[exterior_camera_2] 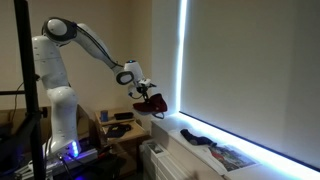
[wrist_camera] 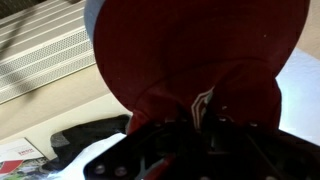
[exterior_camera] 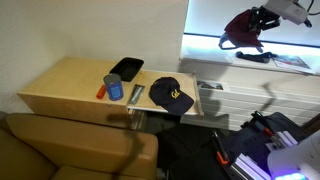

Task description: Pick up the caps on the sliding tray and put them on the window sill

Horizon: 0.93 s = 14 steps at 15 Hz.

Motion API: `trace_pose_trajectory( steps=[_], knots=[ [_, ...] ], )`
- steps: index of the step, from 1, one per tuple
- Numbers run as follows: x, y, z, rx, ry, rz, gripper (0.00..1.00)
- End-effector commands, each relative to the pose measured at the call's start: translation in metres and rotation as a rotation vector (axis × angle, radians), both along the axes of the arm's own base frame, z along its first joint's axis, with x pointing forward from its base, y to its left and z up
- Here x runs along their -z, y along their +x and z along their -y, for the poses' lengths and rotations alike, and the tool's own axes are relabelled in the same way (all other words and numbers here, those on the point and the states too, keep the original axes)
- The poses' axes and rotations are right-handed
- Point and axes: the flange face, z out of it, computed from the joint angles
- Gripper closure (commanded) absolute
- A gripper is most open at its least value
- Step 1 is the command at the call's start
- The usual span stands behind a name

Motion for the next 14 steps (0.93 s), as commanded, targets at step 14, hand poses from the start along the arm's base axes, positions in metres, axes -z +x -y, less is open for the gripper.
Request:
trace_pose_trajectory(
  steps=[14],
  knots=[
    [0.097, 0.154, 0.053, 0.176, -0.168, 0.096, 0.85]
  ],
)
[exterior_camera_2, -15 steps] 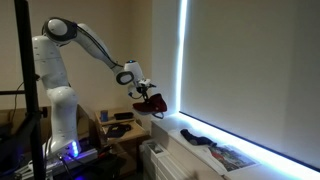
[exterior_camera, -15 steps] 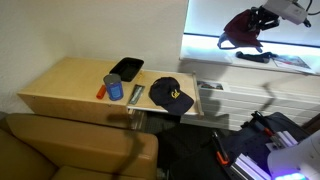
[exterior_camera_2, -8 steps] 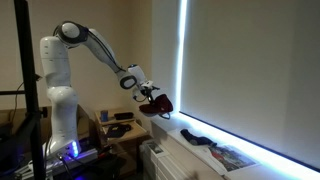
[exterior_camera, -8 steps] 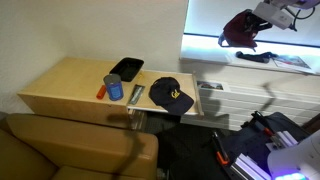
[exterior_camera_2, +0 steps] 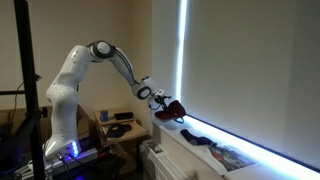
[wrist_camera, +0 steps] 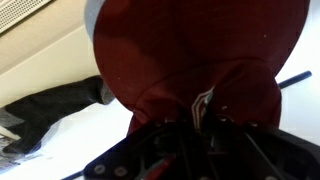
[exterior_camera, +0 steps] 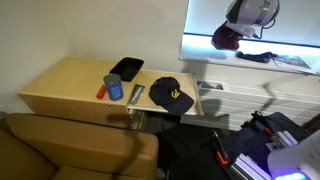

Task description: Pick up the caps on the sliding tray and put them on the window sill

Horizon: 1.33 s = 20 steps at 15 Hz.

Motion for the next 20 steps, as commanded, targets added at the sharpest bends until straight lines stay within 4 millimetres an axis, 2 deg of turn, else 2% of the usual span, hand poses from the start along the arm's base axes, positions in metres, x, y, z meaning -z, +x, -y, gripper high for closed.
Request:
trace_pose_trajectory(
  steps=[1, 2, 4, 8, 11, 12, 15, 16, 17, 18, 20],
  knots=[
    [0.007, 0.01, 0.001, 0.001, -0.002, 0.001, 0.85],
    [0.012, 0.016, 0.002, 0.001, -0.004, 0.002, 0.96],
    [0.036, 0.016, 0.004, -0.011, -0.064, 0.001, 0.96],
    [0.08, 0.051, -0.005, -0.069, -0.187, 0.085, 0.96],
    [0.109, 0.08, -0.014, -0.095, -0.198, 0.087, 0.96],
    [0.123, 0.083, -0.017, -0.083, -0.186, 0.071, 0.96],
    [0.133, 0.098, -0.013, -0.014, -0.153, 0.041, 0.96],
    [0.128, 0.101, -0.01, 0.017, -0.148, 0.028, 0.6],
    [0.116, 0.104, -0.008, 0.046, -0.137, 0.011, 0.59],
    [0.108, 0.107, -0.008, 0.068, -0.123, 0.0, 0.53],
    [0.071, 0.111, 0.0, 0.108, -0.073, -0.026, 0.39]
  ],
)
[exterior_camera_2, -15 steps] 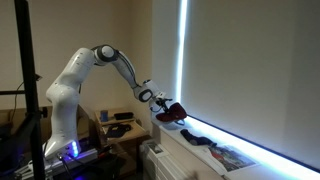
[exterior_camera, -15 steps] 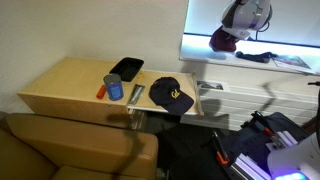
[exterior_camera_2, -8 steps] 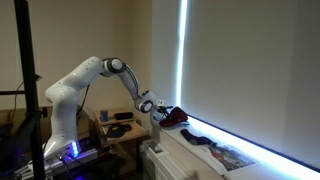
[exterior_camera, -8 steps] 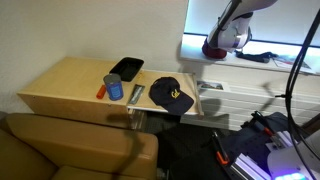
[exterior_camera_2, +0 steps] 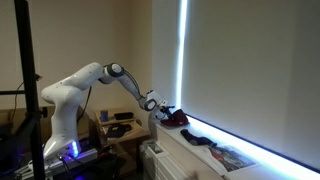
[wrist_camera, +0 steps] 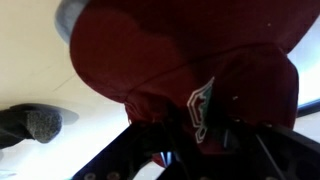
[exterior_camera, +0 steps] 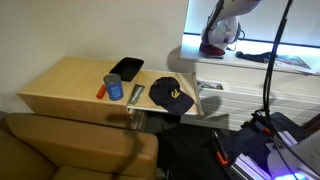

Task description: Pick up the caps on the sliding tray and put them on the window sill

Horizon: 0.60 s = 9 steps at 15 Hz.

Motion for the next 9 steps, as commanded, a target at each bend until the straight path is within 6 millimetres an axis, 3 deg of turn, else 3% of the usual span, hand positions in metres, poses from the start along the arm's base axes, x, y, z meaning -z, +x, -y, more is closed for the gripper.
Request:
trace_pose_trajectory(
  steps=[1, 5, 9],
  knots=[
    [-0.053, 0.007, 0.011, 0.081, 0.071, -0.054, 0.32],
    [-0.116, -0.008, 0.023, 0.124, 0.148, -0.22, 0.02],
    [-0.193, -0.036, 0.025, 0.113, 0.276, -0.375, 0.0]
  ],
)
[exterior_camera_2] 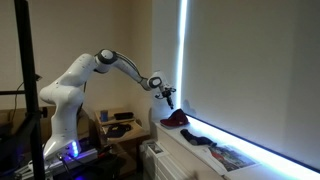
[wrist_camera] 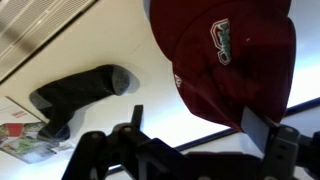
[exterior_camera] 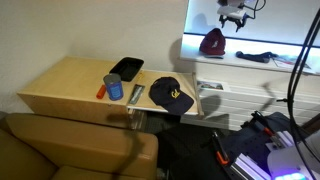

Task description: Pick up the caps on the sliding tray and put them on the window sill

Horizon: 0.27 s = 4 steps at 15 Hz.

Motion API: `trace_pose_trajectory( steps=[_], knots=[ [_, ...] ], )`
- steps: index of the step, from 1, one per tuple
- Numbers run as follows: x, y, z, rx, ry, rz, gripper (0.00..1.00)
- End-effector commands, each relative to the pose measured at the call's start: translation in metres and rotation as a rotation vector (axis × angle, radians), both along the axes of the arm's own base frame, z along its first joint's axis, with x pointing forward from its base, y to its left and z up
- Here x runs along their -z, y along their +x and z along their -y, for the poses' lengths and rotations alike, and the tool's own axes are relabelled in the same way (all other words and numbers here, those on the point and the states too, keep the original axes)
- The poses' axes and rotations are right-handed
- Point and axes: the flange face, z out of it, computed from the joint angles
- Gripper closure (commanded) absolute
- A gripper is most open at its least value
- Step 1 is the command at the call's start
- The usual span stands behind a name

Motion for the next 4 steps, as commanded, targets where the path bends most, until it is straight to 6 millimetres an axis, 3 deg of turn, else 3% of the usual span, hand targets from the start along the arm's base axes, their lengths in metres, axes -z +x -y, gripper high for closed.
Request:
trace_pose_trajectory(
  steps=[1, 2, 3, 4],
  knots=[
    [-0.071, -0.035, -0.005, -0.01, 0.139, -0.097, 0.0],
    [-0.087, -0.045, -0.007, -0.024, 0.176, -0.11, 0.0],
    [-0.062, -0.022, -0.001, 0.006, 0.102, -0.083, 0.0],
    [-0.08, -0.029, -0.002, 0.003, 0.13, -0.089, 0.0]
  ],
)
